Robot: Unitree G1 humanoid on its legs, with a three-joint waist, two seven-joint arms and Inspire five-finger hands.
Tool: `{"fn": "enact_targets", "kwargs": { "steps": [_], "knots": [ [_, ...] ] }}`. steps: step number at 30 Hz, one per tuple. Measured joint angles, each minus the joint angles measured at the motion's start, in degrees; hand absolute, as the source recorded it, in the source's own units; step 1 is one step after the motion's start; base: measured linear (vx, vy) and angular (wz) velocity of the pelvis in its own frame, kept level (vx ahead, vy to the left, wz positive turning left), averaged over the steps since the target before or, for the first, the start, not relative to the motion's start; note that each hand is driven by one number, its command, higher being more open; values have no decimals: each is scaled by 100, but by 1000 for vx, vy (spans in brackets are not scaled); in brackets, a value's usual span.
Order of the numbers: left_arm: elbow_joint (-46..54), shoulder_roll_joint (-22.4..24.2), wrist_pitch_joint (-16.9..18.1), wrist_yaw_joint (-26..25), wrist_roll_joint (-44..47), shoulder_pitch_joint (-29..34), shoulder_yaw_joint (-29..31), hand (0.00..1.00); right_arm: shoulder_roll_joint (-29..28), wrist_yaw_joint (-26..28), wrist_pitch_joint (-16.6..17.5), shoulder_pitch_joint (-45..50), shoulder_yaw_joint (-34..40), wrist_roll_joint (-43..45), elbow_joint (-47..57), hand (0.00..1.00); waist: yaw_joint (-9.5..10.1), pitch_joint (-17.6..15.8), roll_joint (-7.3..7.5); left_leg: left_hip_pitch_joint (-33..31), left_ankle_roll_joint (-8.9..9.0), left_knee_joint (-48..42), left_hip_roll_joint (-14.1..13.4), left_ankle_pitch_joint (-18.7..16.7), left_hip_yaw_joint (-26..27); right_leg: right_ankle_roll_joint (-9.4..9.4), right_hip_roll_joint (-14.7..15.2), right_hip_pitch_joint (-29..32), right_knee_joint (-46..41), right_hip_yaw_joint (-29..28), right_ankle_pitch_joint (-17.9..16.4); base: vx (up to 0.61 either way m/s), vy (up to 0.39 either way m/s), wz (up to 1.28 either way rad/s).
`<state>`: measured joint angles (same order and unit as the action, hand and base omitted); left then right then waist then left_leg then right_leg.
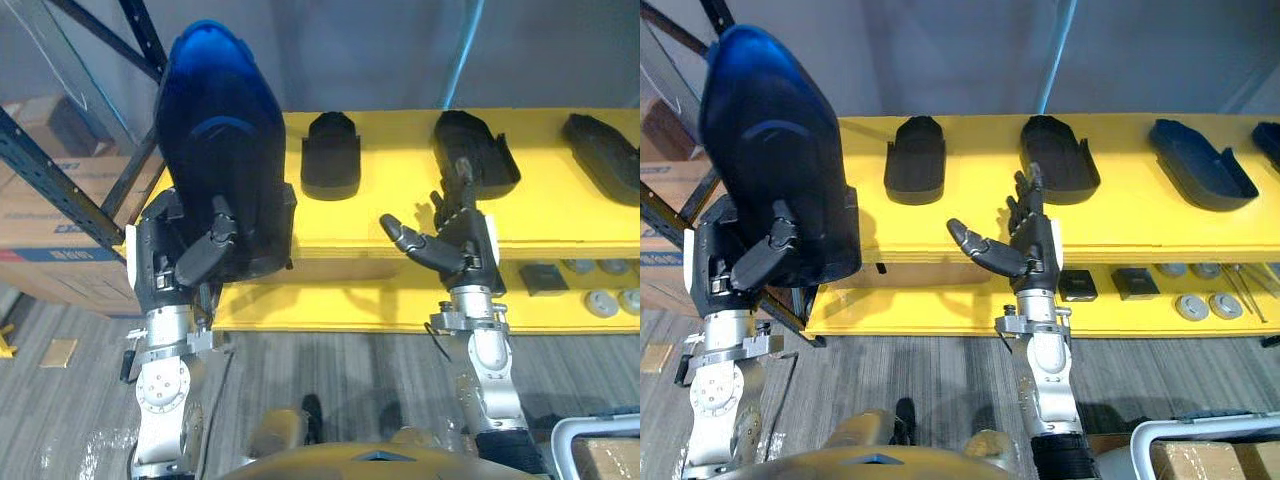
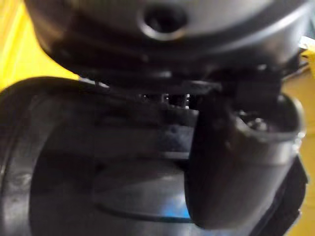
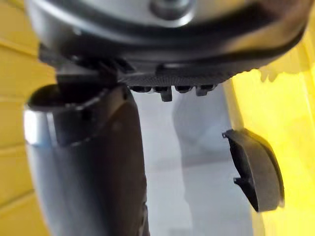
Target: Walk over and take three plastic housings, then place them on the shelf
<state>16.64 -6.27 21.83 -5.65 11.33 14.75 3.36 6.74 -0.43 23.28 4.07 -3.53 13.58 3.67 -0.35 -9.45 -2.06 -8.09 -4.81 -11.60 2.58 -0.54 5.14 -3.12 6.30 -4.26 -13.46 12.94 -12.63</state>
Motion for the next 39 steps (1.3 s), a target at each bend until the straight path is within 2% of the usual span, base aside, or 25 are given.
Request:
{"fn": "enact_targets", "kwargs": {
  "steps": [1,2,4,11,13,16,18,19,20,21,22,23,24,26,27,28,29,30,31,32,35,38,39],
  "knots": [
    [-3,47,-48,-45,-12,11,-82,0,51,3,10,4,3,-14,27,100,-31,-9,-66,7,11,29,6,25,-58,93,-48,-81,117,-73,55,40,40,23],
    [-3,87,-84,-121,-43,63,-147,0,63,9,10,-19,-12,-16,32,100,54,-15,-69,65,60,138,48,80,-26,34,-45,-124,257,-81,123,39,36,12],
    [-3,85,-103,-206,-32,141,-156,0,88,37,10,-57,-24,-10,81,100,51,-15,-67,93,56,276,85,174,-36,-9,-40,-128,356,-83,163,50,19,4],
    [-3,86,-102,-192,35,173,-131,0,200,43,29,-61,135,42,149,100,55,-50,-12,152,127,430,65,252,-50,-1,-63,-108,350,-168,187,25,-22,0],
    [-3,89,-102,-173,37,210,-140,0,181,80,139,-37,160,93,150,100,15,-73,-17,105,138,267,50,216,-66,6,-80,-173,328,-163,180,40,-30,2],
    [-21,90,-101,-73,33,376,-191,0,51,135,257,54,172,97,154,100,22,-179,-44,-116,271,-510,-63,-106,-90,68,-151,-275,133,-163,58,15,-28,9],
    [-48,98,-105,10,27,479,-205,0,20,189,343,151,173,85,156,100,23,-198,-22,-65,347,-444,0,-39,-185,151,-115,-286,-15,-169,-50,-25,-6,37],
    [-67,110,-105,48,29,486,-202,0,29,239,361,154,193,84,159,100,11,-297,129,-41,814,-344,185,192,-320,115,134,-294,-113,-126,-128,-77,13,38],
    [-79,141,-99,77,31,482,-205,0,29,268,360,150,219,82,179,100,2,-367,176,-99,664,-575,170,17,-293,77,235,-298,-160,-78,-105,-87,28,27],
    [-108,154,-82,94,65,512,-192,0,58,322,360,128,235,84,196,100,72,-426,121,-229,635,-1159,-183,-266,-333,64,261,-349,-186,-78,-97,-65,35,8],
    [-201,162,-82,116,98,553,-192,0,124,382,360,109,208,85,202,100,59,-470,115,-244,757,-1375,-600,-306,-517,66,279,-384,-256,-119,-102,-32,72,-1],
    [-260,176,-82,136,133,566,-194,0,142,399,360,85,173,91,202,100,44,-472,94,-227,774,-1384,-748,-297,-637,46,311,-370,-293,-199,-121,-40,162,-20],
    [-365,188,-83,134,166,568,-188,0,225,435,360,-18,151,115,203,100,57,-472,92,-139,783,-1342,-935,-278,-814,-87,472,-256,-459,-387,-217,-61,276,-51],
    [-497,200,-83,121,170,569,-185,0,407,507,363,-191,96,131,209,100,41,-415,-53,45,765,-1192,-1084,164,-855,-308,657,-4,-725,-693,-324,-24,319,-54],
    [-517,204,-83,141,157,549,-190,0,487,495,362,-266,112,140,206,100,-41,-355,-196,166,982,-1024,-1061,-9,-734,-454,717,125,-839,-853,-346,15,398,-20],
    [-509,191,-82,139,155,473,-186,0,470,484,365,-282,176,135,206,100,-122,-335,-226,267,1062,-789,-997,-282,-529,-560,836,169,-803,-879,-309,8,405,-5],
    [-510,184,-83,136,146,419,-186,0,438,463,365,-269,198,135,206,100,-160,-335,-226,311,1137,-671,-972,-400,-455,-628,882,166,-751,-872,-272,-13,406,12],
    [-513,153,-85,127,125,279,-184,0,360,363,365,-255,257,93,176,100,-171,-363,-151,371,1294,-506,-893,-570,-367,-774,994,140,-651,-876,-186,-27,343,13],
    [-529,96,-91,110,124,197,-185,0,261,300,364,-242,265,75,107,100,-160,-387,-33,377,1238,-518,-782,-558,-345,-820,1099,61,-523,-893,-37,-40,362,12],
    [-535,4,-112,137,127,129,-184,0,93,159,365,-175,245,72,78,100,-144,-380,26,436,1155,-509,-700,-601,-347,-791,1144,-108,-291,-888,292,-28,255,6],
    [-507,-157,-112,262,146,94,-88,0,-175,-56,451,-92,141,22,79,100,-104,-339,58,567,1011,-299,-703,-612,-281,-662,1140,-183,-110,-812,821,-37,186,0],
    [-257,-229,-232,360,178,102,-16,0,-252,-186,514,-88,-68,-97,103,100,-45,-276,116,657,965,229,-722,-413,-79,-465,1076,-10,188,-658,1308,-58,134,-23],
    [-184,-253,-260,351,175,101,-21,0,-252,-208,513,-89,-101,-180,104,100,-31,-257,135,657,962,329,-728,-345,-44,-435,1059,31,260,-656,1378,-49,100,-26]
  ]
}}
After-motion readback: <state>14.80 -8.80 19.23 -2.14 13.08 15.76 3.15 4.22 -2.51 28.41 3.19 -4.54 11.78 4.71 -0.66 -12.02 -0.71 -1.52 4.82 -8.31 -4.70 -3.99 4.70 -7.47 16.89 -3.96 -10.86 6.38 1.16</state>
